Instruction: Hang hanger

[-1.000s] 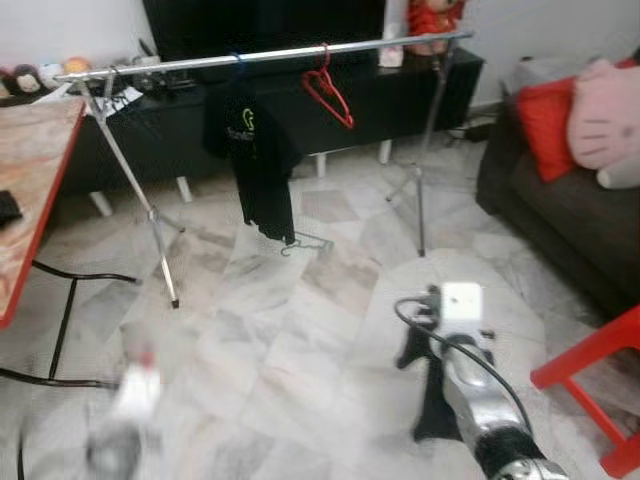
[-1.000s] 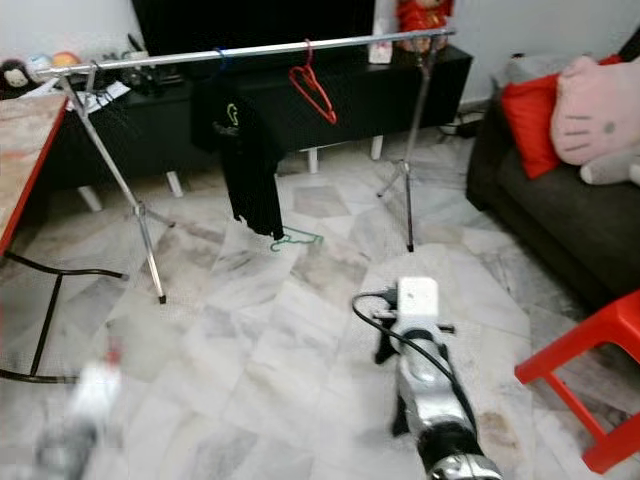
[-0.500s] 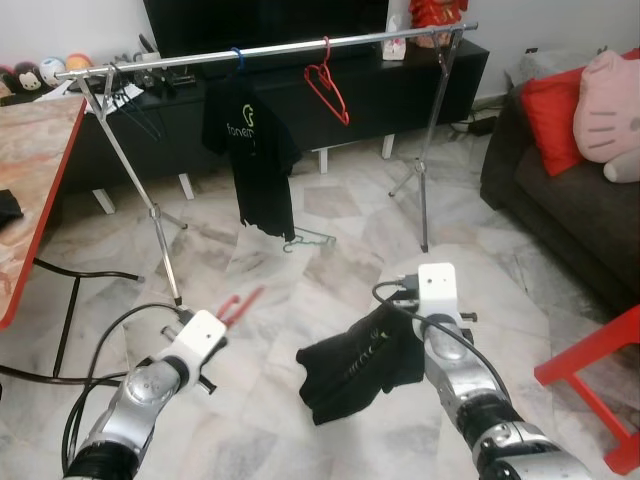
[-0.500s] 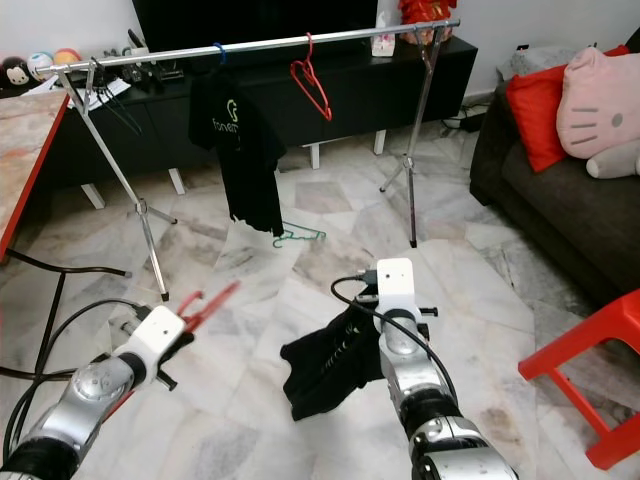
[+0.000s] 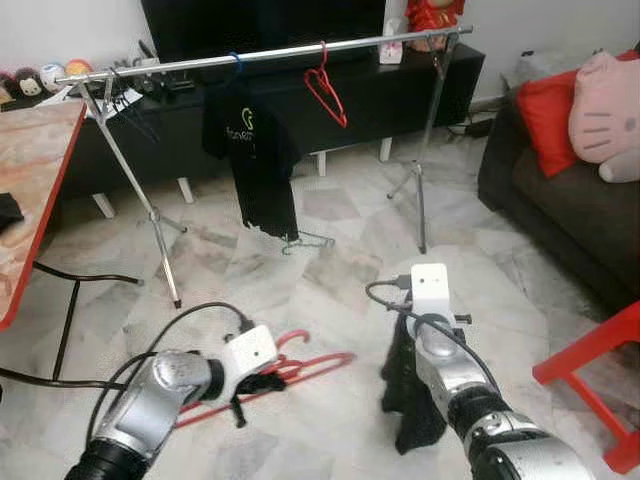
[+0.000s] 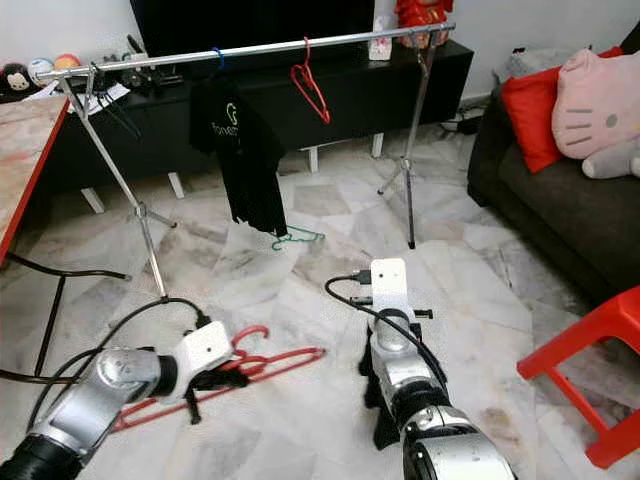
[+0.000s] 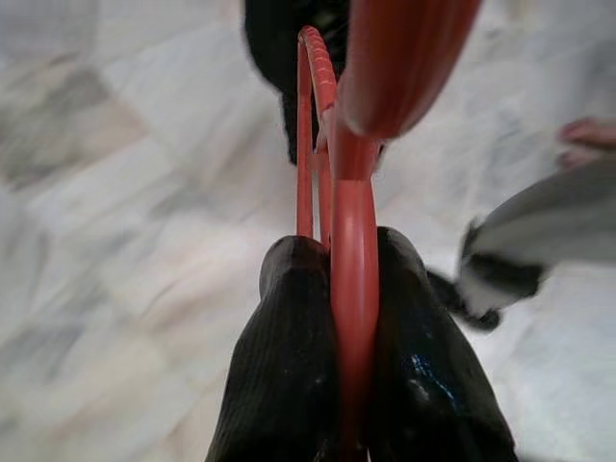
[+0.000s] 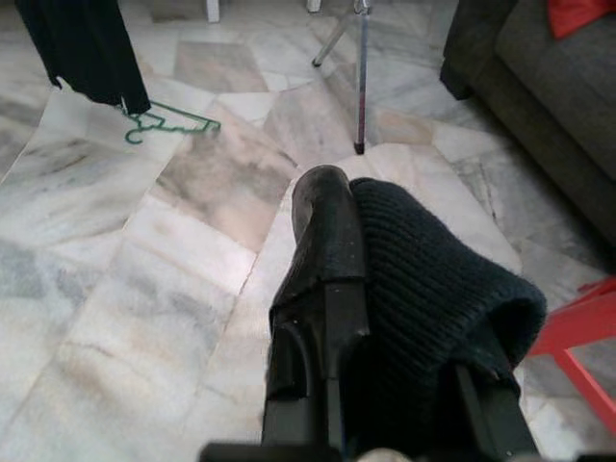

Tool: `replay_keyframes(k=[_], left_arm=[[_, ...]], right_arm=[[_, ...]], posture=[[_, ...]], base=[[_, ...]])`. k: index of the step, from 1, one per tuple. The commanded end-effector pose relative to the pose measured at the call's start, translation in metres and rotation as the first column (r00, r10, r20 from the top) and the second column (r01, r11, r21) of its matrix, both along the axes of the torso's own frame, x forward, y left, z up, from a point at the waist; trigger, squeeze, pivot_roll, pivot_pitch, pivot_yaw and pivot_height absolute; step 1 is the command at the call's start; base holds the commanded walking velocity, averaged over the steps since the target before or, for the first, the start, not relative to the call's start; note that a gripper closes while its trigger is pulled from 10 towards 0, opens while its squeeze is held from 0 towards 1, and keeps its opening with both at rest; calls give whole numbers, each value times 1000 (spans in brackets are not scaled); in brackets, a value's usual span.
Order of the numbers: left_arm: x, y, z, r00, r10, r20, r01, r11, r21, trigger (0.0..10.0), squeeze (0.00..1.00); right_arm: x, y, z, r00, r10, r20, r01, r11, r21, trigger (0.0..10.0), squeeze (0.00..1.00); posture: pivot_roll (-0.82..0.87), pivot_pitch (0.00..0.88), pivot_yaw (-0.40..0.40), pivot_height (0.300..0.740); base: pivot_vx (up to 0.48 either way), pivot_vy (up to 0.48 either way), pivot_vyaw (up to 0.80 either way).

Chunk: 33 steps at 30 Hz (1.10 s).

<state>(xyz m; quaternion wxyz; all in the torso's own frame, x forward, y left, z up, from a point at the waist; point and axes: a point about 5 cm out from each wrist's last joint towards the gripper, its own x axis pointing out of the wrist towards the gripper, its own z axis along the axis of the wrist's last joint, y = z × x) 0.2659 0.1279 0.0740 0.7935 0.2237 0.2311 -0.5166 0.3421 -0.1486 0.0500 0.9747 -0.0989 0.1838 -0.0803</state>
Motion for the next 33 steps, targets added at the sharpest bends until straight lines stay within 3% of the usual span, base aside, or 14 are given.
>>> replay_keyframes(k=[1,6,13,18,22,26,27,33], left_arm=[[-5,-11,4,999,-37,-26,36,998,-50,10000,0],[-8,-42,10,996,-80,-45,71,984,-161,10000,0],[-12,-67,11,989,-134,-56,121,974,-192,10000,0],[-5,-81,9,997,-71,-2,69,981,-182,10000,0],[7,-93,9,997,67,26,-60,979,-195,10000,0],[13,-94,9,989,138,45,-127,974,-185,10000,0],[20,-91,6,974,214,73,-201,967,-154,10000,0],[32,-74,2,941,315,122,-306,948,-89,10000,0]], right_arm=[[5,4,7,1000,1,17,-1,1000,8,10000,0],[11,10,13,999,-11,32,10,999,38,10000,0],[20,13,26,998,-46,49,41,995,86,10000,0],[25,18,34,997,-38,66,30,993,118,10000,0],[25,19,35,997,-40,67,30,991,133,10000,0],[25,15,34,997,-50,61,41,989,142,10000,0],[25,12,33,996,-64,56,55,987,152,10000,0],[25,1,33,994,-89,57,79,985,153,10000,0]], posture=[[-17,0,23,740],[-18,0,21,740],[-14,0,14,740],[-13,0,12,740],[-19,0,12,740],[-18,0,12,740],[-18,0,12,740],[-18,0,10,740]], base=[[0,0,0],[0,0,0],[0,0,0],[0,0,0],[0,0,0],[0,0,0],[0,0,0],[0,0,0]])
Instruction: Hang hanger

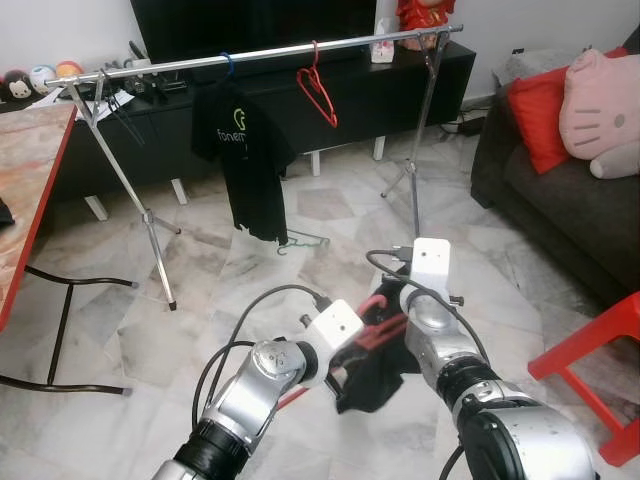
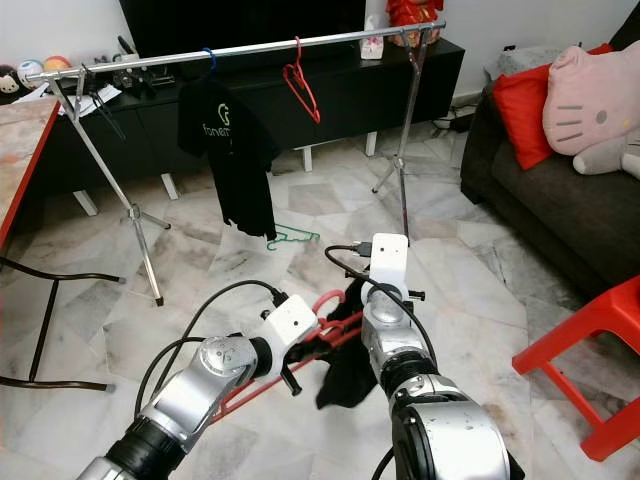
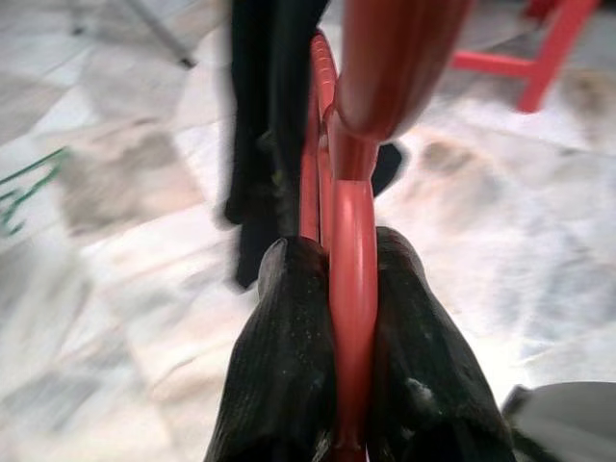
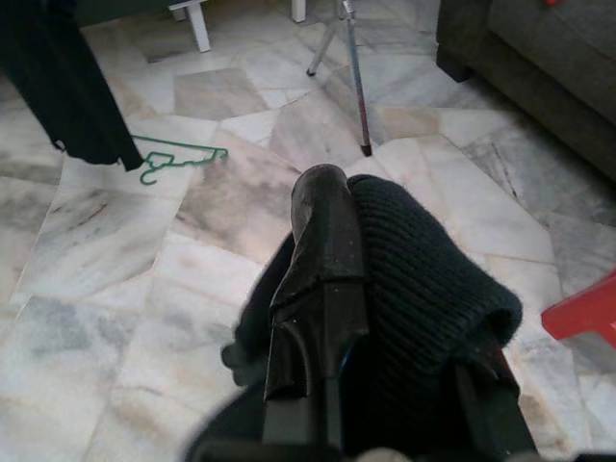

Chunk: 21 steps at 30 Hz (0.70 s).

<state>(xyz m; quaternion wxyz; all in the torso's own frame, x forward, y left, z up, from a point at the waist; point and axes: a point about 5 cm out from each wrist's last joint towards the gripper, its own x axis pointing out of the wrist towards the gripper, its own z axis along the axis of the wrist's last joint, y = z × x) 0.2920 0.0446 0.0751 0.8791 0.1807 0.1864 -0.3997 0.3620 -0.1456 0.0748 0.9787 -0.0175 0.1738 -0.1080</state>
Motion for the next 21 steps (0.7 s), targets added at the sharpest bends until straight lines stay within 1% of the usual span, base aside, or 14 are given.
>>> replay_keyframes(k=[1,2,5,6,7,8,9,11,12,14,15,17,19,21], left_arm=[[6,9,1,999,44,12,-45,999,29,10000,0],[6,11,0,999,47,10,-48,998,35,10000,0],[8,16,1,999,18,36,-22,996,91,10000,0],[9,17,1,999,28,43,-32,995,92,10000,0],[11,17,3,998,46,52,-50,995,85,10000,0],[13,17,5,995,74,61,-77,995,60,10000,0],[14,17,6,995,81,63,-84,995,51,10000,0],[15,16,7,994,91,62,-93,995,31,10000,0],[15,13,8,995,90,53,-90,996,3,10000,0],[13,11,8,996,80,42,-79,997,-19,10000,0],[10,7,9,998,58,22,-57,998,-40,10000,0],[8,6,9,999,43,14,-42,998,-48,10000,0],[2,0,10,1000,-17,-16,16,996,-86,10000,0],[-4,-3,10,996,-81,-33,78,993,-92,10000,0]], right_arm=[[5,-2,9,1000,-5,24,5,1000,2,10000,0],[5,-3,9,1000,-7,24,7,1000,1,10000,0],[5,-10,8,1000,-20,22,20,1000,-4,10000,0],[5,-10,8,1000,-21,22,21,1000,-4,10000,0],[5,-11,9,999,-23,22,23,1000,-3,10000,0],[5,-11,9,999,-23,23,23,1000,0,10000,0],[5,-11,9,999,-23,23,23,1000,1,10000,0],[6,-10,10,1000,-18,25,18,1000,2,10000,0],[5,-9,9,1000,-9,25,9,1000,4,10000,0],[5,-7,8,1000,-1,22,1,1000,3,10000,0],[4,-6,6,1000,5,16,-5,1000,4,10000,0],[3,-5,5,1000,6,12,-6,1000,4,10000,0],[2,-5,3,1000,7,5,-7,1000,5,10000,0],[2,-5,2,1000,7,3,-7,1000,5,10000,0]], posture=[[-18,0,10,740],[-18,0,10,740],[-17,0,9,740],[-17,0,9,740],[-17,0,9,740],[-18,0,9,740],[-18,0,9,740],[-19,0,8,740],[-20,0,7,740],[-19,0,6,740],[-18,0,5,740],[-17,0,4,740],[-15,0,4,740],[-11,0,2,740]], base=[[0,0,0],[0,0,0],[0,0,0],[0,0,0],[0,0,0],[0,0,0],[0,0,0],[0,0,0],[0,0,0],[0,0,0],[0,0,0],[0,0,0],[0,0,0],[0,0,0]])
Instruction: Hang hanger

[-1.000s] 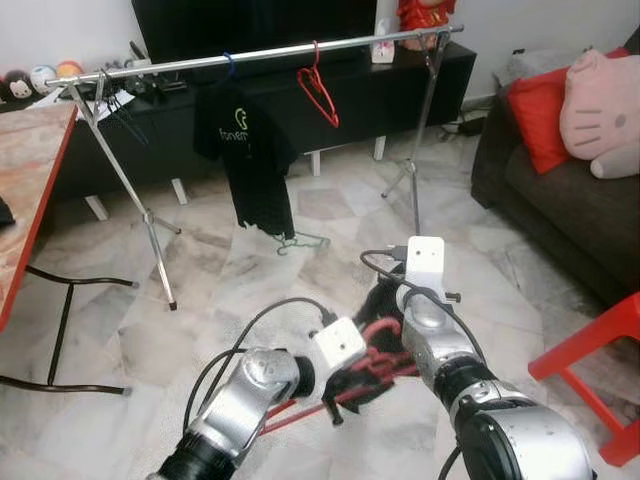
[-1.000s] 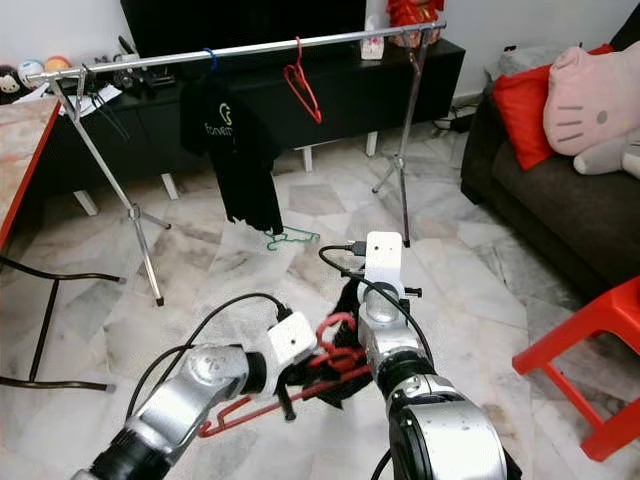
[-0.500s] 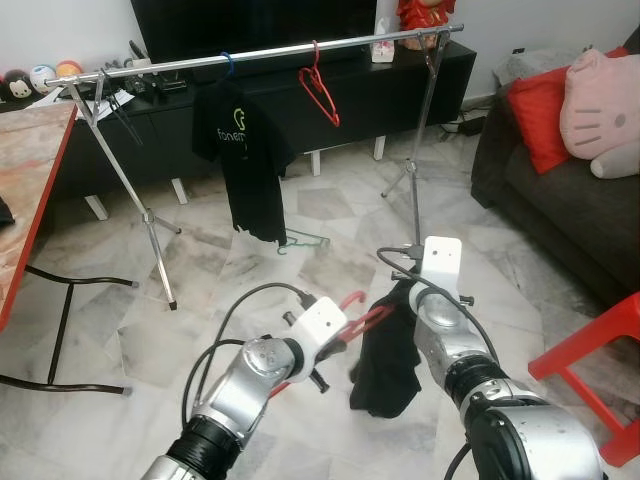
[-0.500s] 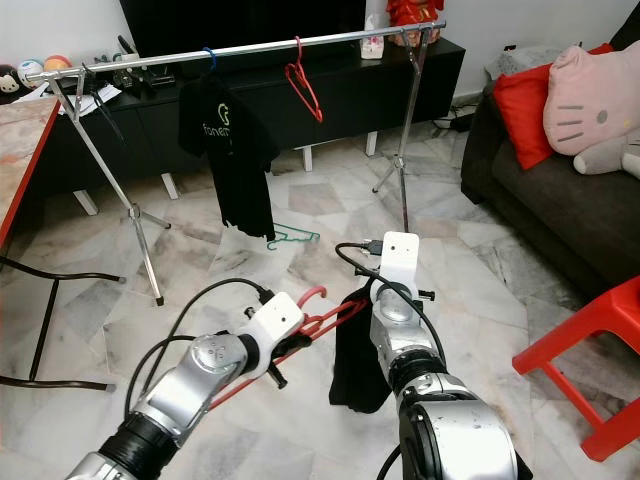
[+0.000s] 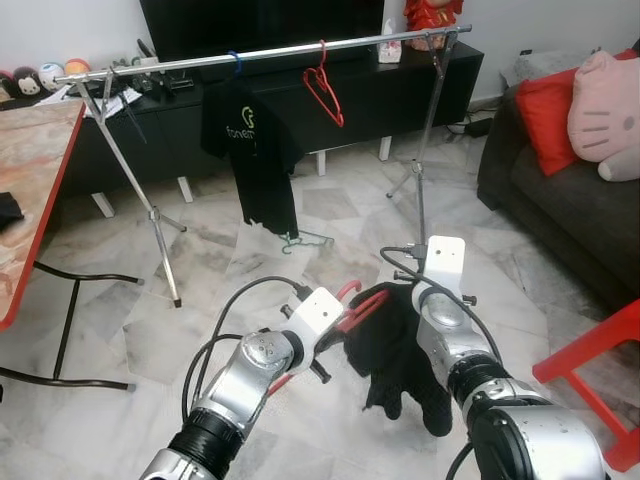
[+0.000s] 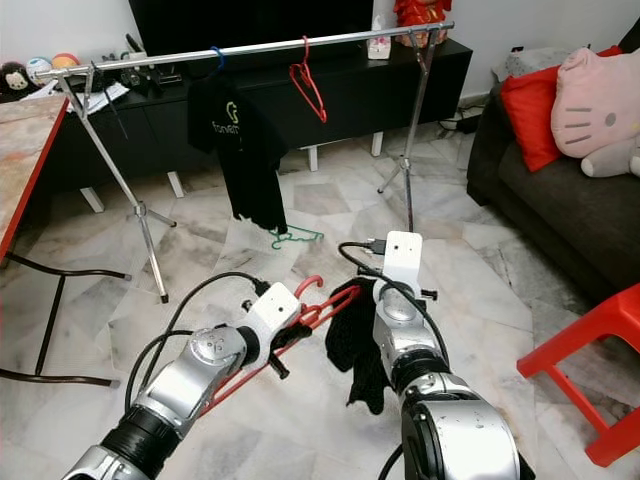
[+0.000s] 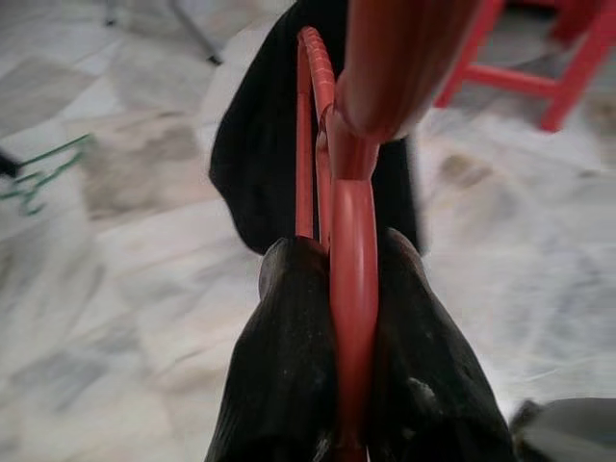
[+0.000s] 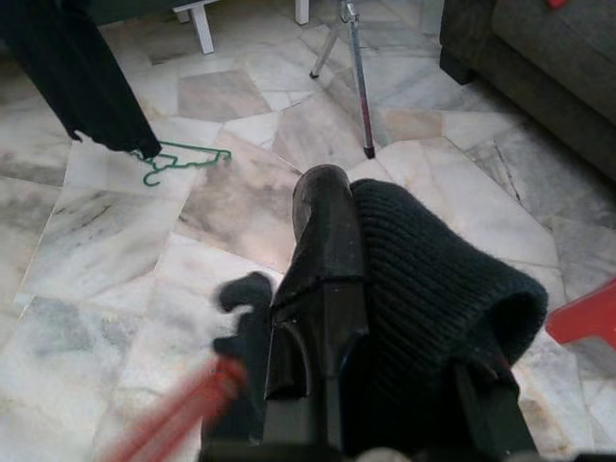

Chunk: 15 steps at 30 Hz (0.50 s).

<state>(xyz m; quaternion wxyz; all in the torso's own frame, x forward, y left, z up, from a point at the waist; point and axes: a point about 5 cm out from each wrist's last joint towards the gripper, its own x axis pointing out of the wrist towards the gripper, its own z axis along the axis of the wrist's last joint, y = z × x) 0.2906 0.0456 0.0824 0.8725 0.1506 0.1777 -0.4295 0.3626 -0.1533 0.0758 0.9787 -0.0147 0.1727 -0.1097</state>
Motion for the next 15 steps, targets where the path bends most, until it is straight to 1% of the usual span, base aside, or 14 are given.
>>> replay_keyframes(k=[1,3,5,7,8,9,11,13,15], left_arm=[[-9,-6,0,996,-89,-32,88,996,-18,10000,0],[-13,-7,-1,992,-124,-38,124,992,-17,10000,0],[-13,-7,-1,993,-111,-32,111,994,-18,10000,0],[-9,-8,-1,998,-68,-14,68,998,-18,10000,0],[-4,-7,-1,1000,-15,-1,15,1000,-11,10000,0],[-4,-7,-1,1000,-15,-1,15,1000,-11,10000,0],[3,-5,0,999,51,20,-51,999,4,10000,0],[5,-3,1,997,66,29,-66,998,8,10000,0],[5,-3,1,998,61,28,-61,998,6,10000,0]], right_arm=[[1,3,1,1000,11,-3,-11,1000,0,10000,0],[1,3,1,1000,10,-5,-10,1000,0,10000,0],[1,3,1,1000,7,-5,-7,1000,0,10000,0],[2,3,2,1000,6,-5,-6,1000,0,10000,0],[1,3,2,1000,6,-5,-6,1000,1,10000,0],[1,3,2,1000,6,-5,-6,1000,1,10000,0],[1,4,1,1000,5,-5,-5,1000,3,10000,0],[1,5,0,1000,6,-7,-6,1000,5,10000,0],[0,5,-1,1000,6,-10,-6,1000,6,10000,0]], posture=[[-11,0,2,740],[-10,0,2,740],[-10,0,2,740],[-10,0,2,740],[-10,0,3,740],[-10,0,3,740],[-10,0,3,740],[-11,0,5,740],[-11,0,5,740]], base=[[0,0,0],[0,0,0],[0,0,0],[0,0,0],[0,0,0],[0,0,0],[0,0,0],[0,0,0],[0,0,0]])
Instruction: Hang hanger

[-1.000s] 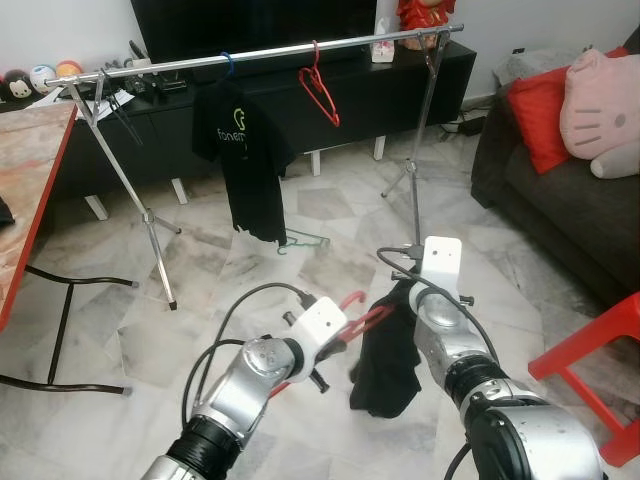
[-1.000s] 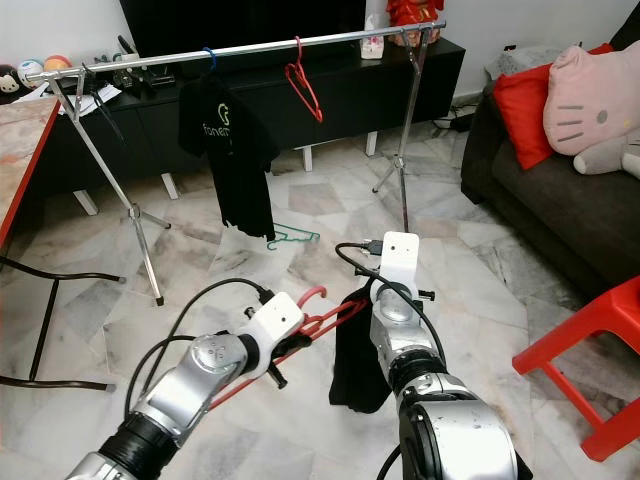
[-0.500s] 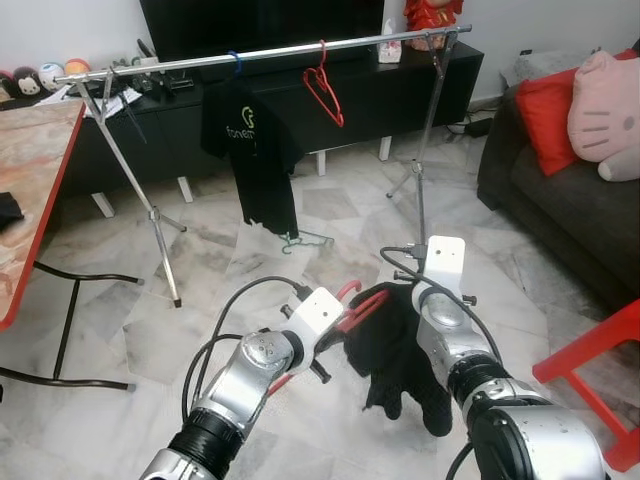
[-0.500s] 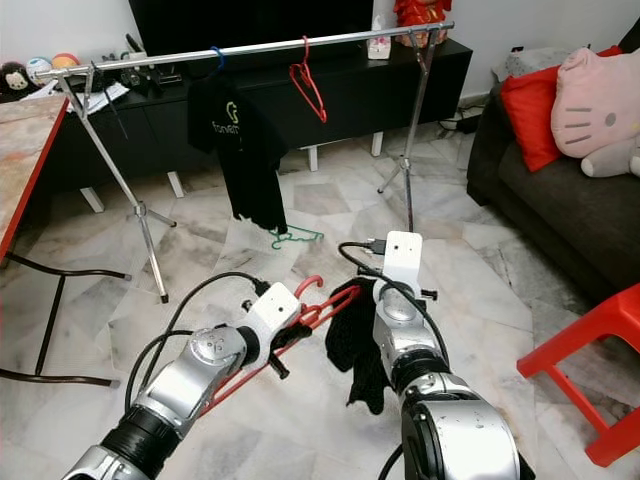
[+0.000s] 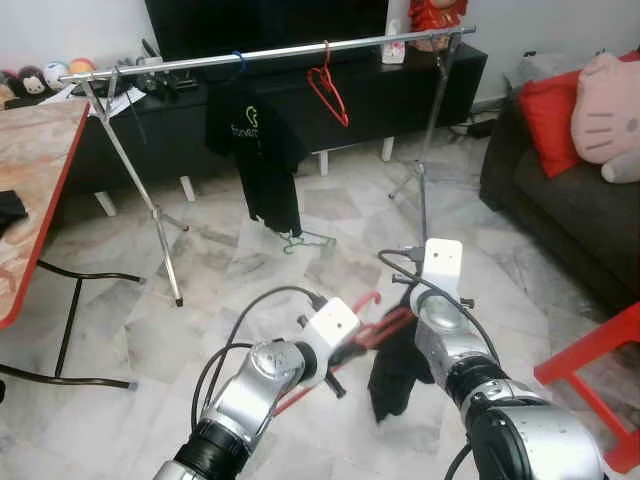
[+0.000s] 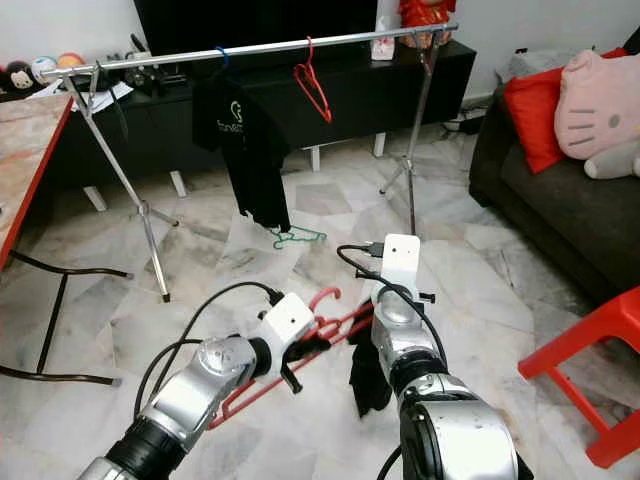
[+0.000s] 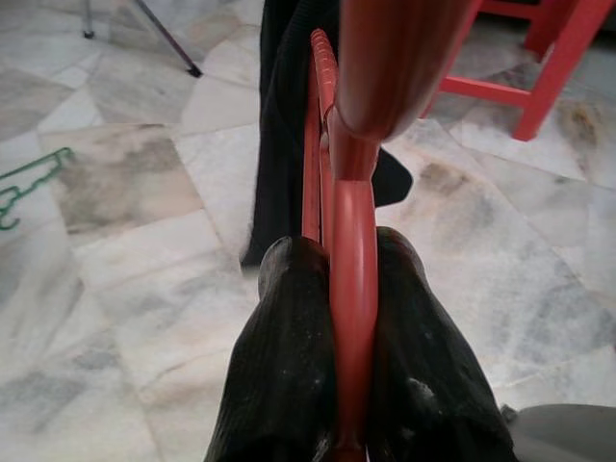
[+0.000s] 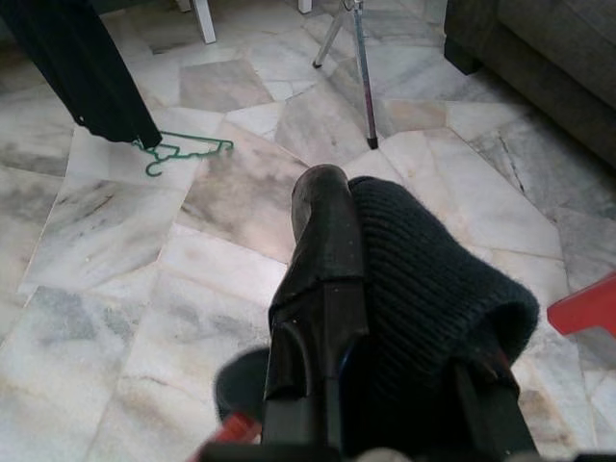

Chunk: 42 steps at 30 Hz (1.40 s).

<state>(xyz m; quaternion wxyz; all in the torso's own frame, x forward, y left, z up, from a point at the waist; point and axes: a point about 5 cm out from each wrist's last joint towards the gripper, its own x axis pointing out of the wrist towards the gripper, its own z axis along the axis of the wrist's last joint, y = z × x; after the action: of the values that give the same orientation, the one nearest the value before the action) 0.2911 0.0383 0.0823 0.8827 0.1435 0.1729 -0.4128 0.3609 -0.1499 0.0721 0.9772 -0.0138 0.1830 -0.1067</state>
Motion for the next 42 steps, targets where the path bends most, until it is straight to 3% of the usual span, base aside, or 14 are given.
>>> replay_keyframes(k=[1,5,10,20,26,31,33,38,42], left_arm=[[4,5,1,1000,17,19,-17,999,32,10000,0],[7,11,-1,997,64,40,-66,995,71,10000,0],[11,12,1,992,108,63,-110,993,38,10000,0],[9,11,-2,994,99,53,-102,994,47,10000,0],[-4,0,-6,999,-32,-10,32,999,31,10000,0],[-19,-5,-15,987,-150,-53,153,985,74,10000,0],[-20,-6,-17,988,-150,-48,153,985,82,10000,0],[-6,-7,-16,999,-27,-18,28,995,93,10000,0],[-5,-12,-11,1000,-29,-6,30,998,62,10000,0]], right_arm=[[1,2,2,1000,1,9,-1,1000,2,10000,0],[1,2,2,1000,-2,6,2,1000,6,10000,0],[1,4,2,1000,9,8,-9,1000,9,10000,0],[1,-4,3,1000,-6,8,6,1000,4,10000,0],[4,-5,6,1000,-8,14,8,1000,11,10000,0],[9,-14,15,999,-35,36,35,999,10,10000,0],[10,-15,17,998,-37,42,37,999,12,10000,0],[12,-8,20,997,-49,51,45,995,89,10000,0],[12,-3,20,998,-42,52,37,995,91,10000,0]], posture=[[-9,0,5,740],[-9,0,6,740],[-11,0,6,740],[-14,0,1,740],[-9,0,-3,740],[-9,0,-3,740],[-13,0,-2,740],[-14,0,-2,740],[-17,0,1,740]], base=[[0,0,0],[0,0,0],[0,0,0],[0,0,0],[0,0,0],[0,0,0],[0,0,0],[0,0,0],[0,0,0]])
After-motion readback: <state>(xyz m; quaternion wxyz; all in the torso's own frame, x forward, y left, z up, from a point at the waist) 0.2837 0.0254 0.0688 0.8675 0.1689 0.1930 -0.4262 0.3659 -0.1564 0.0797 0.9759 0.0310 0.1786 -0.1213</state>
